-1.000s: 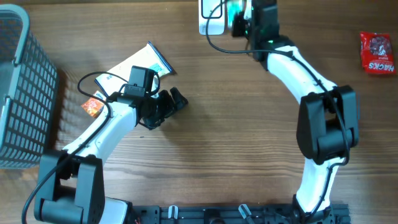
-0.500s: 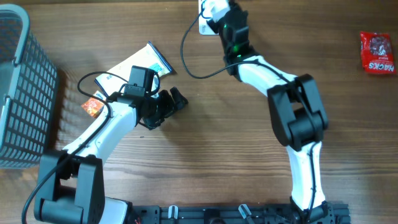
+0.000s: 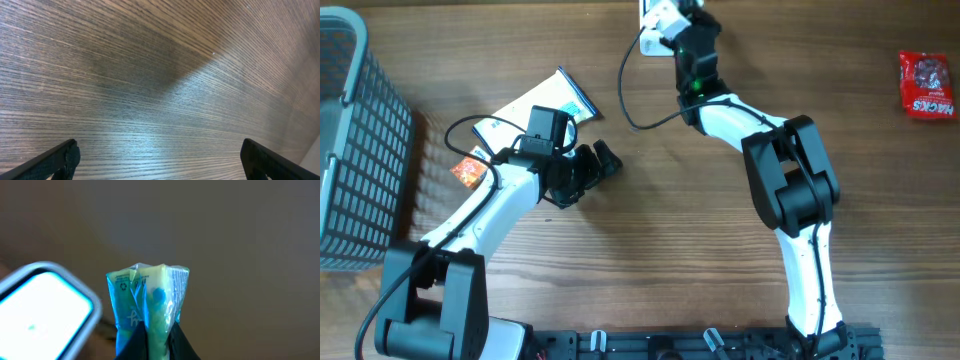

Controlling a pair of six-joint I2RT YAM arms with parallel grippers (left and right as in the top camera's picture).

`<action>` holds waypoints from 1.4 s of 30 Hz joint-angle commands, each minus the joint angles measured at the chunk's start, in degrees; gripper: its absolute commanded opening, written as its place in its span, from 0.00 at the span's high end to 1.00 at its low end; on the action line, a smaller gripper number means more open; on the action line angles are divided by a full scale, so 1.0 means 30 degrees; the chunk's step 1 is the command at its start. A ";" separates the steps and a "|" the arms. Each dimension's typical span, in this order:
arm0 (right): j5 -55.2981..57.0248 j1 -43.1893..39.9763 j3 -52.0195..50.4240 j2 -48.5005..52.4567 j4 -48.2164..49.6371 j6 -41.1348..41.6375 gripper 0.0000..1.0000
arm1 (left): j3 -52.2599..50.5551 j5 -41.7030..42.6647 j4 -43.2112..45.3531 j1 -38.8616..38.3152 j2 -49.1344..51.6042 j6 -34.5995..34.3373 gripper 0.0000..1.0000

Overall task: Scan the item barcode
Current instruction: 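Hold the green tissue pack with the right gripper over the scanner face, then carry the green tissue pack right and drop it near the red bag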

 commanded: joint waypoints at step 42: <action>1.6509 -1.1570 0.0087 -0.4000 -1.0673 0.7089 0.00 | -0.0007 -0.0109 0.0058 0.0000 -0.0219 0.0386 0.00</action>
